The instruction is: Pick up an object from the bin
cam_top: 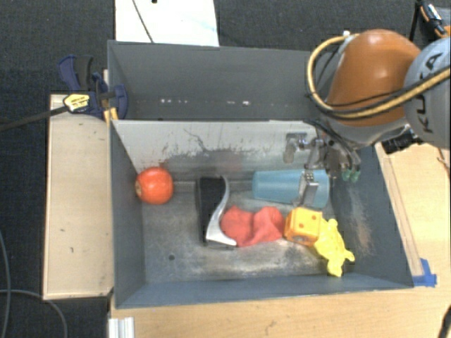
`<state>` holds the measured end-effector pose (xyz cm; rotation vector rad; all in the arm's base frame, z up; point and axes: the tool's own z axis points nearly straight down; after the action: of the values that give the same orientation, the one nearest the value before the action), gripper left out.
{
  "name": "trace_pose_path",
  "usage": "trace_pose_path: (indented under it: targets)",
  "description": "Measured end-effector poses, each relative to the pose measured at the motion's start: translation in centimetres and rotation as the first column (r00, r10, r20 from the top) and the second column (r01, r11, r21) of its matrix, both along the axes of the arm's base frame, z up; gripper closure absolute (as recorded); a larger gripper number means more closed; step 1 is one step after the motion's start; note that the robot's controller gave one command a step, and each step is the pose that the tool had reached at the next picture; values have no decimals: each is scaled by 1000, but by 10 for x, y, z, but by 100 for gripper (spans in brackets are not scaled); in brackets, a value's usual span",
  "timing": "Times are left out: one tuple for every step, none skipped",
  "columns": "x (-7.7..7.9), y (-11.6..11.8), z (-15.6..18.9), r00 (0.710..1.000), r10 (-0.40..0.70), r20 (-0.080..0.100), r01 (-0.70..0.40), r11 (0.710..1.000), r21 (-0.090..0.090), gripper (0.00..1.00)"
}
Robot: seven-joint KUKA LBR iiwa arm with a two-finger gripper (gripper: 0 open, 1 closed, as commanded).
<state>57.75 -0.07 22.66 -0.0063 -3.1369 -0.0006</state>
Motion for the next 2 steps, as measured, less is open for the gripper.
trace_pose_path:
  targets:
    - [1, 0, 5, 1000, 0, 9, 0, 1000, 0, 0]
    - [-3, 2, -35, 1000, 6, 17, -6, 1000, 0, 0]
